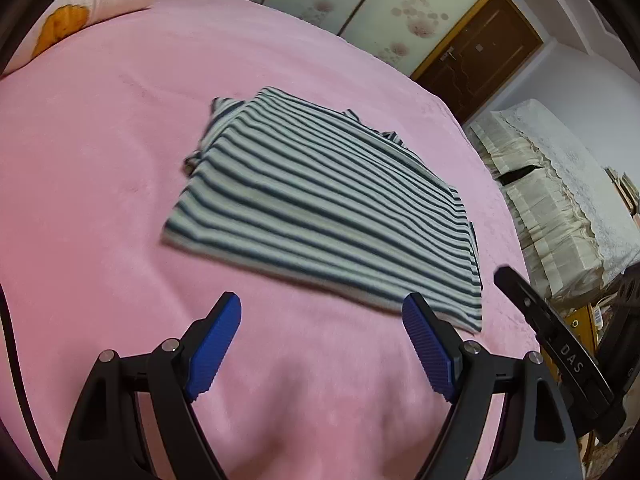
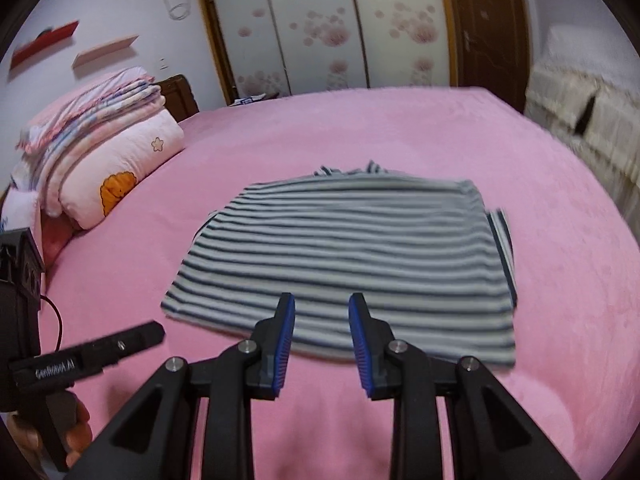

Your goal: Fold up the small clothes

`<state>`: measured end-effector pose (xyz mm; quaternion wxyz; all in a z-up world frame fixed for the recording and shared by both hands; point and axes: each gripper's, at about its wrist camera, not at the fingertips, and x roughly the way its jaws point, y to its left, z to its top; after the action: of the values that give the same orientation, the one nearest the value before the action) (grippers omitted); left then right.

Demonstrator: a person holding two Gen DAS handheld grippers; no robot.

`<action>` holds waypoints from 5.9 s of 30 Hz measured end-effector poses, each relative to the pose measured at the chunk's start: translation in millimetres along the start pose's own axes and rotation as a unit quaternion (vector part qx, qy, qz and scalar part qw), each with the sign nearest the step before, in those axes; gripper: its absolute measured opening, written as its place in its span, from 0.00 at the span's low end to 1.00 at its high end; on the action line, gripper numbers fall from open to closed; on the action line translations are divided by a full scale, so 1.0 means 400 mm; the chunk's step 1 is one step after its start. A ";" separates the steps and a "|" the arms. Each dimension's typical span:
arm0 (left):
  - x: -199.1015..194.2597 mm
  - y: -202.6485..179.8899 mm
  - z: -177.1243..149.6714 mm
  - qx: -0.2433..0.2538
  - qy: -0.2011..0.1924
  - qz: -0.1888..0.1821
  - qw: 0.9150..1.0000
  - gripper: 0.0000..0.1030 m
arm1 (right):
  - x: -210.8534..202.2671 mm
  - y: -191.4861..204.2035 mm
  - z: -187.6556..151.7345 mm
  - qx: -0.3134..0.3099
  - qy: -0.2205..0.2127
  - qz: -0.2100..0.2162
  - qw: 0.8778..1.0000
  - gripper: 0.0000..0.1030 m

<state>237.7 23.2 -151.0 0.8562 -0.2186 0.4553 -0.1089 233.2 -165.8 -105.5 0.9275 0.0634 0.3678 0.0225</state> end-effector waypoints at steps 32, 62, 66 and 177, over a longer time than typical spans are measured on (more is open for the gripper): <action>0.186 0.174 -0.051 -0.186 0.016 -0.057 0.981 0.79 | 0.436 -0.029 0.104 0.033 0.070 0.021 0.997 0.18; 0.353 0.253 0.103 -0.265 -0.101 -0.080 0.956 0.11 | 0.402 -0.013 0.077 0.003 0.047 0.033 0.998 0.18; 0.336 0.211 0.125 -0.217 -0.115 -0.057 0.968 0.09 | 0.418 -0.014 0.069 0.000 0.054 0.026 0.998 0.18; 0.316 -0.091 -0.130 0.092 -0.019 -0.112 0.989 0.42 | 0.219 -0.165 0.078 -0.209 0.024 -0.093 0.973 0.53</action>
<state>266.0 -72.0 -251.7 0.8635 -0.1899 0.4000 -0.2414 318.2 -226.6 -151.4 0.9091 -0.1673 0.3812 0.0142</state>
